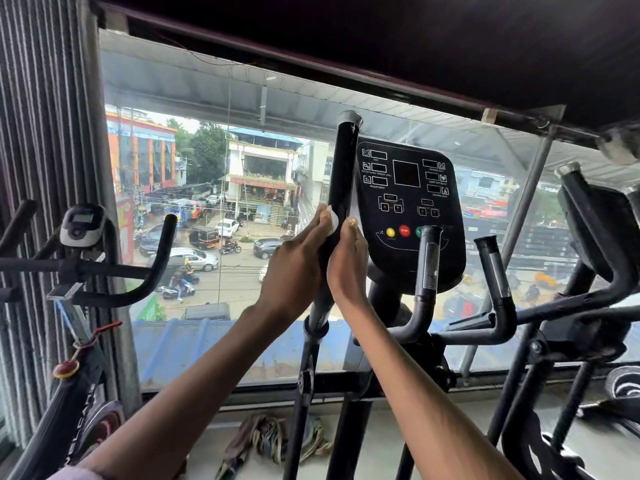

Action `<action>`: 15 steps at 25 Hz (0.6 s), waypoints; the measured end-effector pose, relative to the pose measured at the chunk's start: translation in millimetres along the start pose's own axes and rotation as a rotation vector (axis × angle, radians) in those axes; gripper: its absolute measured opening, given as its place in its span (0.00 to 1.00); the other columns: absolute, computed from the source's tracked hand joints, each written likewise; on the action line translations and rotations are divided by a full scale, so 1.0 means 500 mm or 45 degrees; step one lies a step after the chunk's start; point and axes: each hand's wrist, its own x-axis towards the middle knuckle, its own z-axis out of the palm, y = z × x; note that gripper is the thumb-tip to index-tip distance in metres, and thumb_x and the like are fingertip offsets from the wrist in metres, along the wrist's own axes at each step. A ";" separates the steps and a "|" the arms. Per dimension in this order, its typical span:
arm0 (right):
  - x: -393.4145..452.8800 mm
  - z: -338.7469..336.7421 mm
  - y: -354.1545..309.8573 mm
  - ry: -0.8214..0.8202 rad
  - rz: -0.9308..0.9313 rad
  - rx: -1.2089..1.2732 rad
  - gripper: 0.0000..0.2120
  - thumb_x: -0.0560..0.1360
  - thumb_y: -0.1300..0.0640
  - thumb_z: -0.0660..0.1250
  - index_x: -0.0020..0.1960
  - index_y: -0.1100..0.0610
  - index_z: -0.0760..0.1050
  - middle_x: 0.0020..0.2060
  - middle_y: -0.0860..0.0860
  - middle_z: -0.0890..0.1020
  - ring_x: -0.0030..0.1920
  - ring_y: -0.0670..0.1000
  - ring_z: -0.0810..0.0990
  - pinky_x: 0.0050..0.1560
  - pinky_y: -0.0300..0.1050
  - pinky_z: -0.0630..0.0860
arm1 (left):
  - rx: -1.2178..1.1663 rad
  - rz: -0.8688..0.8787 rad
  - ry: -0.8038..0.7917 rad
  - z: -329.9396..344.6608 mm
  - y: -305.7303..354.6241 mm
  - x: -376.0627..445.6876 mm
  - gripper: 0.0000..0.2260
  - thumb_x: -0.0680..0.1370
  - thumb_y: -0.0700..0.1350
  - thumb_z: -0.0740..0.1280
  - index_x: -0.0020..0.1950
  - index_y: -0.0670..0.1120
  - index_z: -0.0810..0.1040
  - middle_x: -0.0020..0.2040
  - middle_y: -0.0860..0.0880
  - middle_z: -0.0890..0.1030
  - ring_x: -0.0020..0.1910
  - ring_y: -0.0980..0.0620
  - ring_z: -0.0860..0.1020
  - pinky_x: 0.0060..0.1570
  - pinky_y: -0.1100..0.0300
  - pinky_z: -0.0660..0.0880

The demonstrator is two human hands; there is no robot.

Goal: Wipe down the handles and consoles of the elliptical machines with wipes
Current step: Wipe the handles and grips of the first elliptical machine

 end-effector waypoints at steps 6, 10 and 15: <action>-0.005 0.013 0.000 0.085 -0.058 -0.091 0.22 0.85 0.48 0.49 0.38 0.59 0.64 0.31 0.52 0.67 0.34 0.47 0.67 0.41 0.51 0.68 | -0.328 -0.584 0.207 0.021 -0.070 0.050 0.15 0.79 0.34 0.58 0.58 0.43 0.81 0.52 0.46 0.83 0.49 0.45 0.82 0.48 0.49 0.80; -0.013 0.015 -0.008 0.058 -0.042 -0.118 0.24 0.84 0.45 0.48 0.45 0.63 0.70 0.37 0.57 0.74 0.38 0.54 0.74 0.52 0.67 0.72 | -0.654 -0.886 0.178 0.009 -0.082 0.133 0.13 0.75 0.37 0.61 0.58 0.45 0.78 0.48 0.43 0.83 0.38 0.46 0.82 0.33 0.58 0.77; -0.006 0.000 -0.012 0.038 -0.112 -0.105 0.21 0.87 0.57 0.47 0.60 0.75 0.68 0.57 0.65 0.70 0.55 0.46 0.69 0.40 0.36 0.72 | -1.117 -1.147 -0.008 -0.014 -0.095 0.131 0.05 0.76 0.34 0.65 0.49 0.39 0.79 0.40 0.43 0.85 0.34 0.47 0.81 0.40 0.55 0.79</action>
